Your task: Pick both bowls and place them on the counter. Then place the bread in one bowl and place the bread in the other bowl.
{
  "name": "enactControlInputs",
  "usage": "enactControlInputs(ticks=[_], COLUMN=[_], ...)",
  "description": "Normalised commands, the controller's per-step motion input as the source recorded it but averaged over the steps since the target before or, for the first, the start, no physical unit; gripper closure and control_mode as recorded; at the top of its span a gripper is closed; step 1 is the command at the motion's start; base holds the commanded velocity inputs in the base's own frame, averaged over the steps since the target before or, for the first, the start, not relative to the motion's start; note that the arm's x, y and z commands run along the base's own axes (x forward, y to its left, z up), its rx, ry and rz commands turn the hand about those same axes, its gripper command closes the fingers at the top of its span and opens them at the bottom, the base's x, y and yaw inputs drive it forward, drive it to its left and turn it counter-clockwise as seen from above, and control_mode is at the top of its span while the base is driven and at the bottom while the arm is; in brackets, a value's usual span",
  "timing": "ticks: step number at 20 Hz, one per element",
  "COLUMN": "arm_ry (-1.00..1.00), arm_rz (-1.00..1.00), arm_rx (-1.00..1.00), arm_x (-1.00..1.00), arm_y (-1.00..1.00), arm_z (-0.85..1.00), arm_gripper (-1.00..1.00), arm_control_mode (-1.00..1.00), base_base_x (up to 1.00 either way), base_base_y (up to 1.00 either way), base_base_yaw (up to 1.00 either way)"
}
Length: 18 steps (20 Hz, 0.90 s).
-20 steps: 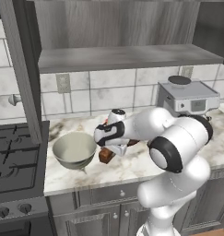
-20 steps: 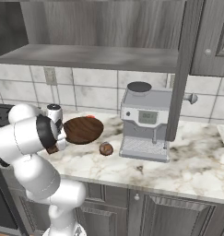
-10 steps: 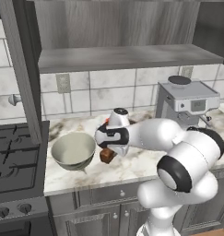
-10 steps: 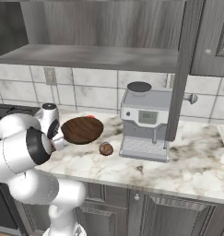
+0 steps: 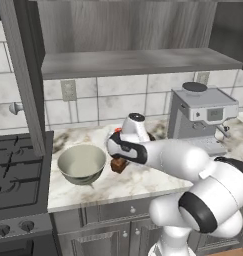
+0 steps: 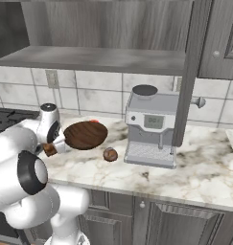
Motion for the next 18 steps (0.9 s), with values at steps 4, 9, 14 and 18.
enactControlInputs(ticks=[4, 9, 14, 18], arm_ry=[0.0, -0.01, -0.06, -0.07], arm_rz=[0.0, 0.0, 0.0, 0.0], arm_rx=[0.0, 0.06, 0.12, 0.09], arm_x=[-0.01, -0.08, -0.02, 0.0], arm_y=[-0.03, 0.03, 0.25, 0.34], arm_z=[0.5, 0.46, 0.27, 0.2], arm_gripper=[1.0, 1.0, 1.0, 1.0], arm_control_mode=[-1.0, -1.0, -1.0, -1.0], base_base_x=[0.0, 0.0, 0.0, 0.0], base_base_y=[0.0, 0.0, 0.0, 0.0], base_base_yaw=[0.0, 0.0, 0.0, 0.0])
